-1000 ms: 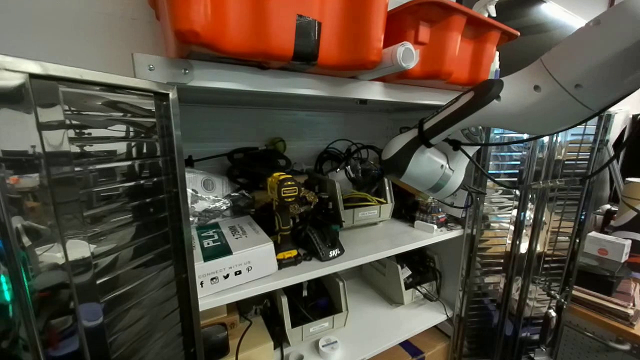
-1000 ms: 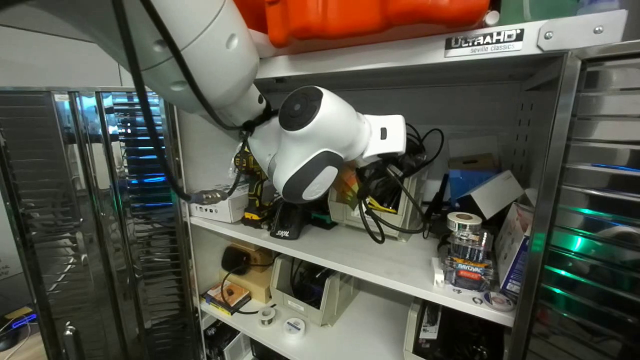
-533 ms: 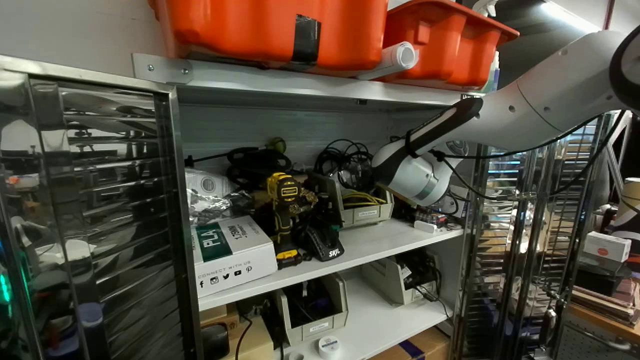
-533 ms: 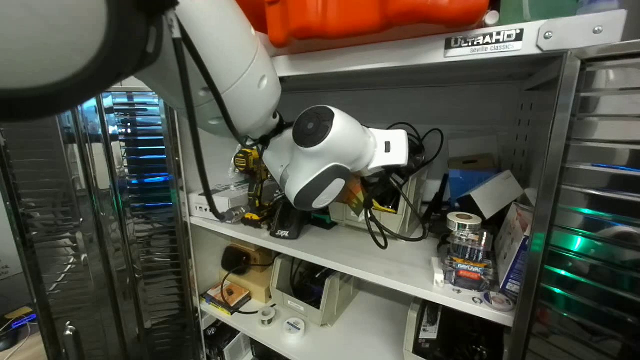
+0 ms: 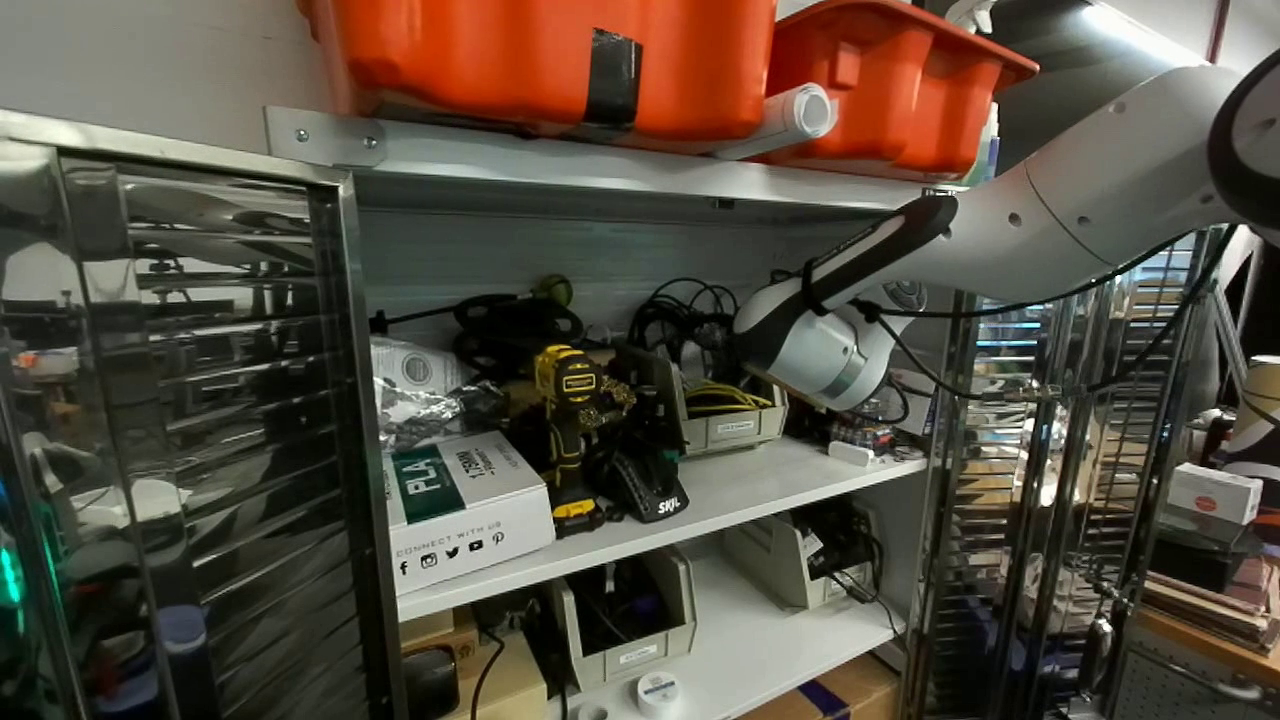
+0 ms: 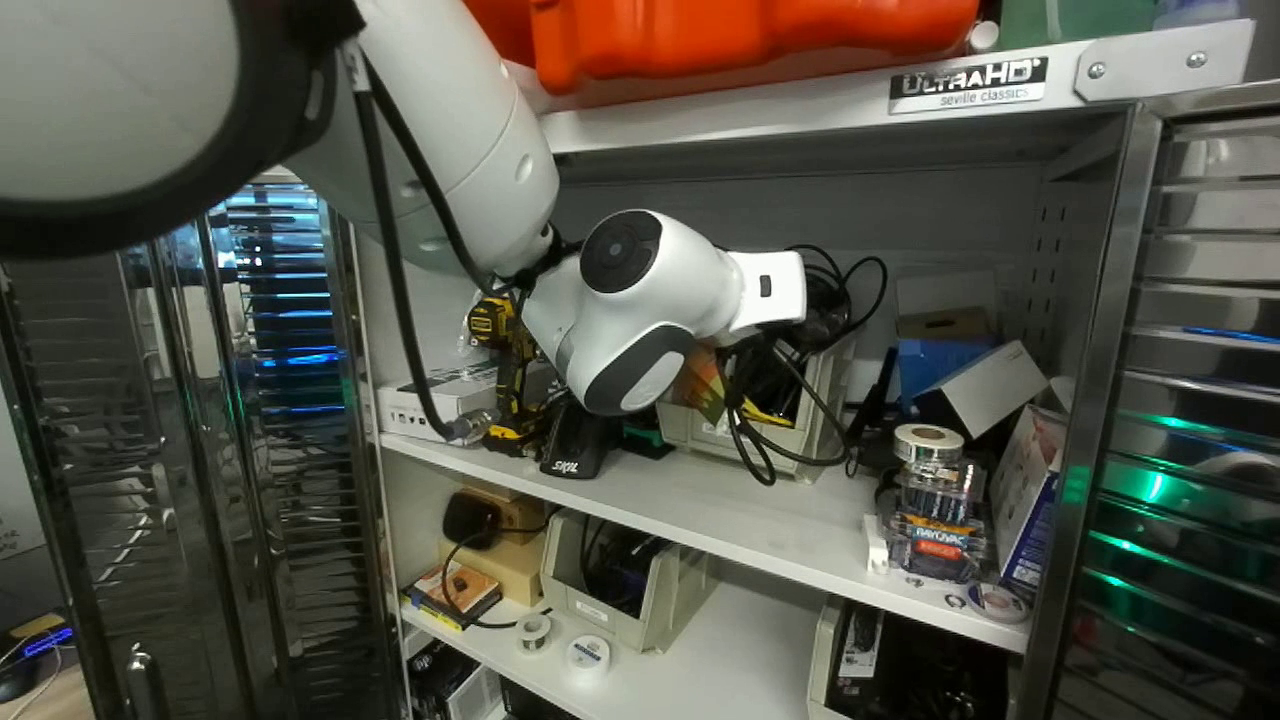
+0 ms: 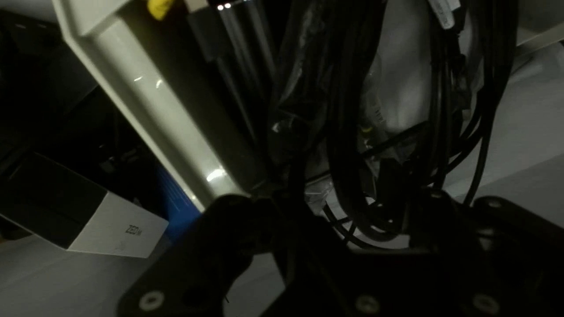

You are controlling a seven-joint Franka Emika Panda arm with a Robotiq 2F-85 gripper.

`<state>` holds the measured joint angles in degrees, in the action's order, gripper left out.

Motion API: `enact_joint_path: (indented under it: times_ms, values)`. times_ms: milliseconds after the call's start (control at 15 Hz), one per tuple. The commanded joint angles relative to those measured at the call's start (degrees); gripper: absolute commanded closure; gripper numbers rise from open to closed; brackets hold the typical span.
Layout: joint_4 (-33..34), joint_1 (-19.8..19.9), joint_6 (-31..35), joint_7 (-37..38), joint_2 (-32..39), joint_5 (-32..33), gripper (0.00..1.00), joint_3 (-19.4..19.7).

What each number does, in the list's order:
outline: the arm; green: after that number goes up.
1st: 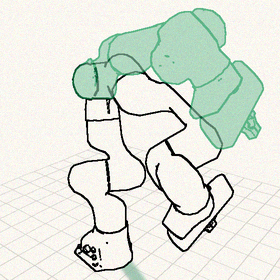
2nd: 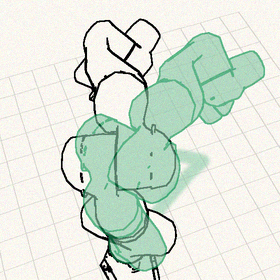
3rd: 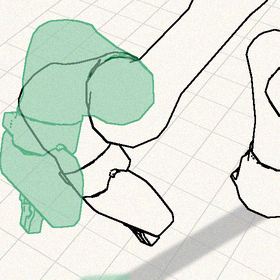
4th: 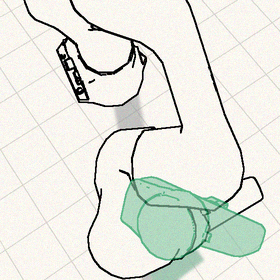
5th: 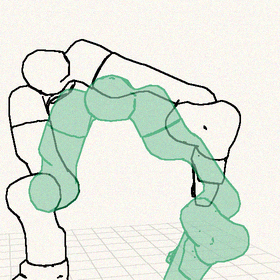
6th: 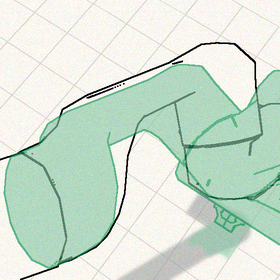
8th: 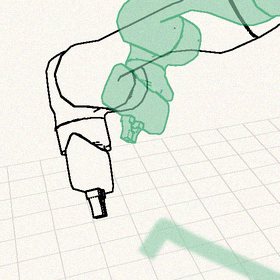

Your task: Put the black cable in the gray box

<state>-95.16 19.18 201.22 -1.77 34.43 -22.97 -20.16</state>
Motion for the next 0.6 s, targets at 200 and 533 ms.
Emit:
enact_joint_path:
  times_ms: [200, 533]
  values:
    - [1.1, -0.9, -0.6, -1.1, -0.4, 1.8, 0.01, -0.7]
    - [-2.5, -1.4, -0.9, -2.9, -3.6, 3.2, 0.0, -0.6]
